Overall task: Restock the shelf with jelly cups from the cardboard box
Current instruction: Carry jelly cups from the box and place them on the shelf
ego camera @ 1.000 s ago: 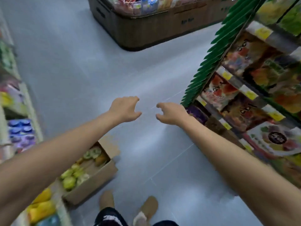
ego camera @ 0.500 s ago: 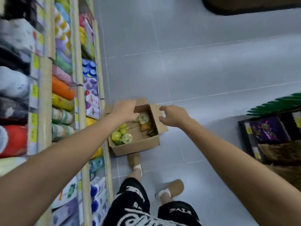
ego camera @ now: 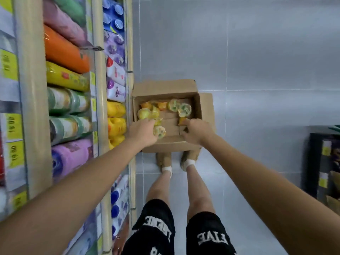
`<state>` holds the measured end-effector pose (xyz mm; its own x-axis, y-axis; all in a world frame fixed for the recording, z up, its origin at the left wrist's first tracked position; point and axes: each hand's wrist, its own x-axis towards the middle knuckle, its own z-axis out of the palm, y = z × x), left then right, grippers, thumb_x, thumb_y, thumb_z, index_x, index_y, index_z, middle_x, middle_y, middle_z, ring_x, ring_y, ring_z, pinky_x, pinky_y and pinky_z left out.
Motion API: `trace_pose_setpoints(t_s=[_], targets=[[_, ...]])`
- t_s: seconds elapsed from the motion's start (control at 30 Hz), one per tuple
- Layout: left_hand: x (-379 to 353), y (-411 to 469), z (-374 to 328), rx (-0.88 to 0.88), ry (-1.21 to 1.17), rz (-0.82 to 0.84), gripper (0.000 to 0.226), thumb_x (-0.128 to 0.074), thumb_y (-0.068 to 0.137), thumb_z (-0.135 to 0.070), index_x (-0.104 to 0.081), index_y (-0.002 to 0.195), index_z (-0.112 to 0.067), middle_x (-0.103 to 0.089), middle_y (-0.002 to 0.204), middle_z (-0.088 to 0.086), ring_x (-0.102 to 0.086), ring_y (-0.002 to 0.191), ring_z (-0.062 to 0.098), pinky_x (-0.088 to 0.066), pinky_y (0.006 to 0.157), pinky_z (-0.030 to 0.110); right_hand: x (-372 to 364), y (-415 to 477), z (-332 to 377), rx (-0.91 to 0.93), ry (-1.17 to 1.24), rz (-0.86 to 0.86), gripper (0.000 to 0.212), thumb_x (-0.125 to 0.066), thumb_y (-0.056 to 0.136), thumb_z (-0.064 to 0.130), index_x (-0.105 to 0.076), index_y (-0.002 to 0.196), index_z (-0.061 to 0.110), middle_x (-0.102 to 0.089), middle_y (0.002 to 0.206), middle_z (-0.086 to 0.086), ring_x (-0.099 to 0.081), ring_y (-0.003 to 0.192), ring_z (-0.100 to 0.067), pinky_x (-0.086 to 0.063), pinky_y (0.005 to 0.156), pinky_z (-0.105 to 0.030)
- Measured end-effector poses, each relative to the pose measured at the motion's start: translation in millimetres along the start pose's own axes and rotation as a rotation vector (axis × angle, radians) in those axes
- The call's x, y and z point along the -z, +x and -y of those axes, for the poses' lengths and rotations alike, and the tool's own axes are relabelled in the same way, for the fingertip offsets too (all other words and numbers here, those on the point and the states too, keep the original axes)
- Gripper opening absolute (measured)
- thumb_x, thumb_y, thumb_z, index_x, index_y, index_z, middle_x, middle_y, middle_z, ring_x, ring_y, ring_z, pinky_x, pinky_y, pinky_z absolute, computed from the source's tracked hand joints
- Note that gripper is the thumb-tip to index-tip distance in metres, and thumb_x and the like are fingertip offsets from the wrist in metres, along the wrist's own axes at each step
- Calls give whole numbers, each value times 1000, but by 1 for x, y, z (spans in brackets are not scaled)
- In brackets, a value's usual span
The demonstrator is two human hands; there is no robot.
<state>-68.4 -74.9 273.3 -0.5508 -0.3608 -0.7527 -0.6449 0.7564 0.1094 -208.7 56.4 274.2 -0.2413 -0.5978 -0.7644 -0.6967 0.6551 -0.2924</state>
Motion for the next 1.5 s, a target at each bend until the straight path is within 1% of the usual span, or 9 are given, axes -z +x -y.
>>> trace_pose_setpoints(t_s=[0.3,0.47,0.6,0.77,0.97,1.1,1.27,1.4,1.5], targets=[[-123,110,37,154,-38,56,54,-56,86,-47,-46,129,-17,-53,127,6,-49,120,29,-41,89,37,-106,150,-8,28,-16,23,44,-48,93,42,-50,129,17,-64,110,-8,-60,100,-28,-50,74,-35],[-191,174,66,283,-129,53,58,-57,86,-53,-46,127,-13,-53,128,9,-49,120,30,-42,86,37,-174,236,-10,-36,33,17,51,-47,93,48,-48,130,13,-63,113,-9,-60,103,-29,-50,76,-37],[-243,217,86,411,-292,49,72,-60,83,-57,-37,132,-9,-50,130,16,-48,120,34,-43,87,41,-227,292,-10,-88,64,-2,61,-47,92,53,-39,137,12,-61,119,-11,-59,108,-31,-51,81,-41],[-290,258,90,488,-374,-1,97,-65,82,-53,-15,146,1,-38,142,21,-45,125,35,-42,93,41,-276,345,-15,-184,145,0,64,-52,89,55,-37,134,13,-57,125,-11,-57,111,-31,-50,84,-42],[-315,283,95,552,-415,-50,86,-71,81,-41,-23,140,0,-43,136,19,-44,125,32,-42,94,39,-306,377,-19,-245,307,-10,77,-60,84,58,-32,138,9,-52,134,-12,-52,122,-31,-46,94,-43],[-323,295,101,578,-513,-89,80,-76,75,-45,-31,129,-6,-49,130,17,-49,121,31,-43,90,39,-316,397,-20,-251,446,-32,79,-64,83,55,-33,137,7,-55,132,-13,-53,122,-31,-45,96,-41],[-326,298,101,578,-522,-100,79,-70,79,-50,-28,130,-7,-49,128,16,-53,116,32,-44,86,40,-323,404,-20,-235,668,-79,66,-73,81,40,-39,131,13,-58,127,-6,-55,116,-22,-43,86,-28],[-322,295,100,572,-515,-75,78,-68,81,-49,-26,131,-7,-49,128,17,-53,116,33,-44,85,40,-317,399,-25,-218,632,-123,66,-74,80,37,-39,130,12,-59,125,-7,-57,115,-24,-44,87,-30],[-316,281,93,532,-469,-72,78,-66,81,-50,-26,132,-7,-51,127,16,-54,115,32,-42,80,37,-302,383,-31,-218,582,-112,76,-73,82,34,-31,140,10,-57,129,-11,-54,119,-26,-44,92,-33]])
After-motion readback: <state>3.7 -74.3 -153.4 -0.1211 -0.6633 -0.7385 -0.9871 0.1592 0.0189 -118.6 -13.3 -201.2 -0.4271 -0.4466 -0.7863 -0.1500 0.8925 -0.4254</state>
